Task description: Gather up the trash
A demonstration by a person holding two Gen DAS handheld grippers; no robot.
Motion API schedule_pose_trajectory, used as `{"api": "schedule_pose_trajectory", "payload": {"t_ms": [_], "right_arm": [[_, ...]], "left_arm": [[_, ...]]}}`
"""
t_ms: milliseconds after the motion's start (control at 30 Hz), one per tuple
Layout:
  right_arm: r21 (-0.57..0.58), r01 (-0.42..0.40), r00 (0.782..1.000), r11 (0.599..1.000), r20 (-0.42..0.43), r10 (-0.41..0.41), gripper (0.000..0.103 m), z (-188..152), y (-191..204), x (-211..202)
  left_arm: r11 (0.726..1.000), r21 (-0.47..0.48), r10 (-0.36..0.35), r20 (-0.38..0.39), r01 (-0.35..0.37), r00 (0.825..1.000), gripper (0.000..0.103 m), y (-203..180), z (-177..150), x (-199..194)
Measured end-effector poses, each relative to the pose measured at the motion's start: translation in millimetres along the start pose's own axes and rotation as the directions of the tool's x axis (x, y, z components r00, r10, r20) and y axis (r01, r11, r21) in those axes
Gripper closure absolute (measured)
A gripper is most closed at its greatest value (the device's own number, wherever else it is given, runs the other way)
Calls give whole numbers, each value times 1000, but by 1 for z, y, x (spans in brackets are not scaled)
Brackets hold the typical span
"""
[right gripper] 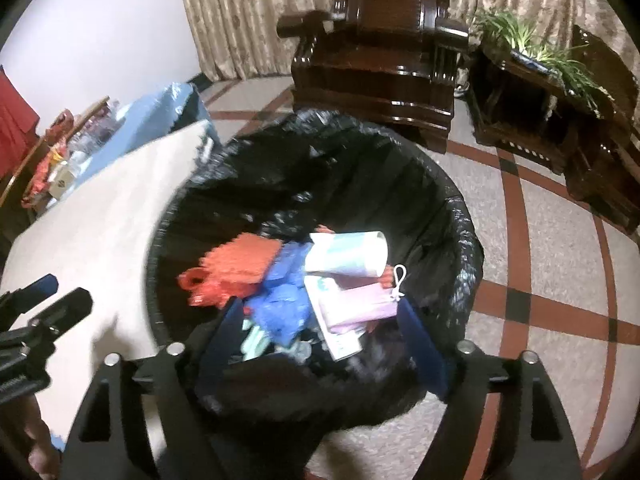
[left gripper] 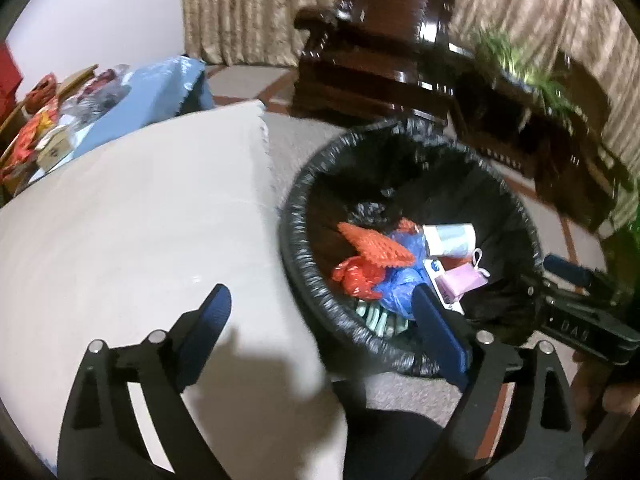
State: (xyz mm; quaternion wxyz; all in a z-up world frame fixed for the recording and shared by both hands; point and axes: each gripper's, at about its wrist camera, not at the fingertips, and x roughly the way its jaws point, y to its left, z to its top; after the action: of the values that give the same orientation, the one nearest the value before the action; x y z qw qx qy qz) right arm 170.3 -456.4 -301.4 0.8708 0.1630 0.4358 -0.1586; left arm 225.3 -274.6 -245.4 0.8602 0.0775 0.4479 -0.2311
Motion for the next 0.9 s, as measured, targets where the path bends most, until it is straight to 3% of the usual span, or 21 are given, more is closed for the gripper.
{"api": "schedule_pose_trajectory", "payload": {"t_ms": [133,200,333,433,533,633,800,900], "right_arm": [[4,-1,995,1000,103,0,7,-6,21,-49],[-4,5,987,1000,160,-4,6,-8,36,-77],[-3,18,971,1000,238,-17,6,-10,66,-122],[-11,38,963,999,266,-34,6,-12,86,-145],[-38,48,964,998,264,-36,6,-16,113,-166],[-84,-2,960,996,278,25,6,-23,137,-186],[-172,-17,915,985,394,84,6,-37,177,-237],[-208,-58,886,976,439,147,6,-44,191,-265]], "left_arm": [[999,-9,40,93,-39,995,8,17,-7,-48],[996,-20,88,137,-86,987,7,26,-10,-74],[985,-61,174,232,-164,957,6,43,-20,-137],[968,-100,249,273,-230,929,6,57,-29,-179],[953,-156,294,287,-258,912,6,76,-40,-214],[937,-212,331,297,-276,896,6,98,-52,-250],[888,-316,431,313,-335,846,6,132,-73,-308],[847,-389,496,332,-362,803,6,152,-89,-348]]}}
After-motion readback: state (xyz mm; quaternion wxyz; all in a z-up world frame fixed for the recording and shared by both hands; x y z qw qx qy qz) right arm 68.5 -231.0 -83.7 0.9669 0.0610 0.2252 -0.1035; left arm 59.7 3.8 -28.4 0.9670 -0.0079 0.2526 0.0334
